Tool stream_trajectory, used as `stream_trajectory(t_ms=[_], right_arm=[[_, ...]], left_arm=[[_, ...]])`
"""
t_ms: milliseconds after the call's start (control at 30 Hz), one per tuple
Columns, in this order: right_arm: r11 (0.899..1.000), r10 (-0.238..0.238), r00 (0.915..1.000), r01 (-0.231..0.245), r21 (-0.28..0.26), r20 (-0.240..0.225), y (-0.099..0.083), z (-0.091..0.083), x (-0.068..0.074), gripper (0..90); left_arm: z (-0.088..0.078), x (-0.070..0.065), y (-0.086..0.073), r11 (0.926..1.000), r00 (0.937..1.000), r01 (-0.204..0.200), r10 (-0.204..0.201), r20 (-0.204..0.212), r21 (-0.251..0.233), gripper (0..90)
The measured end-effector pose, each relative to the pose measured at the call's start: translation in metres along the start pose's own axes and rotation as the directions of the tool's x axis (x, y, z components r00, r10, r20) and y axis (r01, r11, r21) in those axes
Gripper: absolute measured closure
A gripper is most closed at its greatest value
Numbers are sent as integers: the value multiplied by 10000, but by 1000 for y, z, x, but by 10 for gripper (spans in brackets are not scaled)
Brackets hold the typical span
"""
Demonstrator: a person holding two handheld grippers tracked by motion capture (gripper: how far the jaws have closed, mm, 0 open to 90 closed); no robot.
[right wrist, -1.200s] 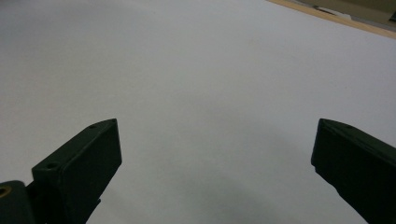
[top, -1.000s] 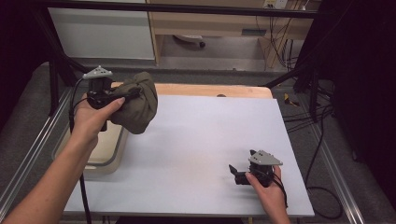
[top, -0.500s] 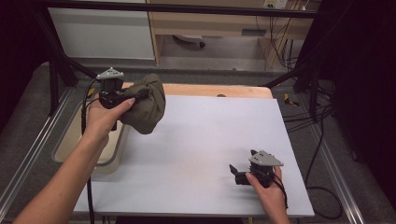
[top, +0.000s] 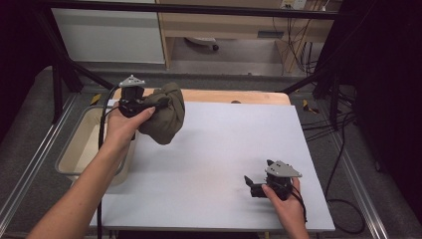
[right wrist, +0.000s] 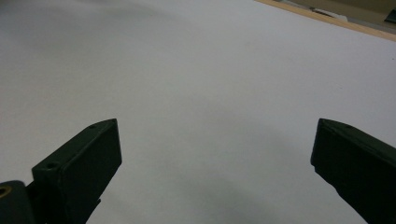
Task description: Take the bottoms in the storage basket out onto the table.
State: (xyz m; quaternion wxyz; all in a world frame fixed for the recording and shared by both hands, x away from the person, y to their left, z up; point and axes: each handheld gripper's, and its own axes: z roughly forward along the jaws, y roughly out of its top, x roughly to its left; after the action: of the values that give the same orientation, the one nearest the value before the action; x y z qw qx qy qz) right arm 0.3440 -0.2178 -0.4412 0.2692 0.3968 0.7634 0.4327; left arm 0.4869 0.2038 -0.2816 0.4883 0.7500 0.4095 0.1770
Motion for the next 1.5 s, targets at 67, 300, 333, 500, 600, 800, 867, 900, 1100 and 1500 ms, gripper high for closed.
stream_trajectory(t_ms=[67,300,333,500,600,800,867,900,1100,1500], right_arm=[[10000,53,10000,-53,-32,17,0,-1,-1,25],[10000,24,10000,-24,14,-11,1,1,0,25],[10000,24,10000,-24,14,-11,1,1,0,25],[10000,2,10000,-2,16,-34,0,1,0,25],[10000,39,10000,-39,48,-25,0,1,0,25],[9999,104,9999,-104,11,20,0,2,-1,25],[9999,116,9999,-116,12,39,0,3,-1,25],[9999,117,9999,-117,31,38,1,3,-1,25],[9999,29,10000,-30,103,61,1,6,0,25],[9999,136,9999,-136,-80,47,2,3,-2,25]], left_arm=[[4,-1,0,10000,10000,-40,40,9,42,594],[23,-4,-7,9998,9999,-71,68,140,197,594],[25,-4,-7,9997,9999,-48,44,149,220,594],[33,-7,-10,9998,9998,-2,-2,179,213,593],[36,-8,-12,9998,9997,46,-51,227,203,593],[45,-11,-14,9997,9992,177,-183,345,162,593],[48,-12,-14,9998,9989,179,-185,420,128,593],[49,-13,-15,9997,9988,201,-205,434,111,593],[49,-22,-13,9998,9990,-28,37,445,-204,593],[55,-22,-14,9998,9997,-185,185,181,14,592]])
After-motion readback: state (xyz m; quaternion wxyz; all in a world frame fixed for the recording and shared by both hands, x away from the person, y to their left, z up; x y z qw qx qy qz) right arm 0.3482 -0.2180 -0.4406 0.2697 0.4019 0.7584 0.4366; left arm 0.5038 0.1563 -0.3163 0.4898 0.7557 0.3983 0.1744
